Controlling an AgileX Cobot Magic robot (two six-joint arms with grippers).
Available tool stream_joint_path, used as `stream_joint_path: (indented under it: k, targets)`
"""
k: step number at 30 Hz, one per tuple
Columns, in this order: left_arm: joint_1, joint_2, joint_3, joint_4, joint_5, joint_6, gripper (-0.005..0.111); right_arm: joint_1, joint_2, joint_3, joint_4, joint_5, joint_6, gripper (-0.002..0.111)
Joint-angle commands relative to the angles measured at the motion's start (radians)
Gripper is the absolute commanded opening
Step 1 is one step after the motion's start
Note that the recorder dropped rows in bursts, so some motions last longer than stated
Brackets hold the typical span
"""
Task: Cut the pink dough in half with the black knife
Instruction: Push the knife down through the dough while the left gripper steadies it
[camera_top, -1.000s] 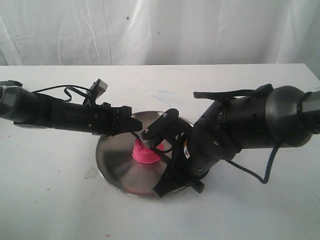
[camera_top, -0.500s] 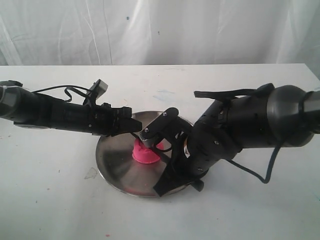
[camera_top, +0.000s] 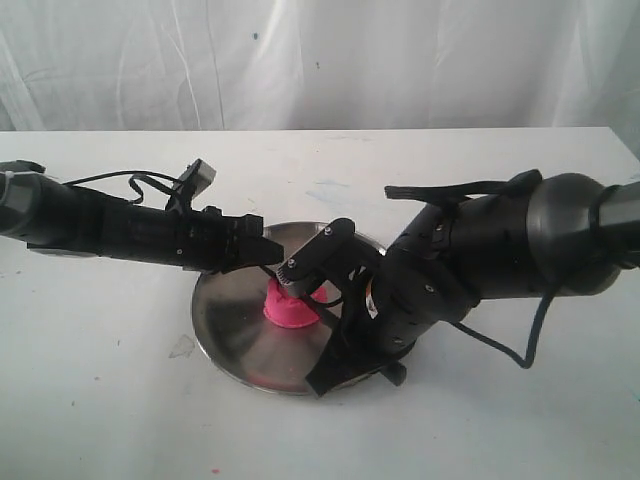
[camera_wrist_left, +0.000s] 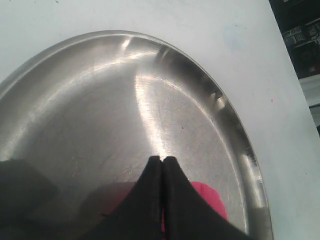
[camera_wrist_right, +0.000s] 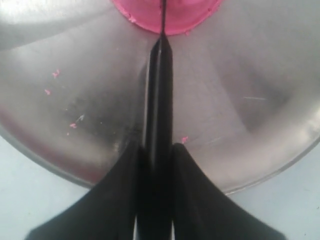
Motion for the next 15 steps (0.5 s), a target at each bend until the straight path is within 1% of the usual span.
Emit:
stream_joint_path:
  k: [1,15]
  targets:
    - [-0.010,0.010,0.000,0.025,0.000,-0.005,0.000,-0.002,0.040,0.000,-0.006,-0.031,0.006,0.000]
    - [-0.010,0.010,0.000,0.033,-0.006,-0.003,0.000,-0.002,-0.013,-0.002,-0.007,-0.041,0.004,0.000]
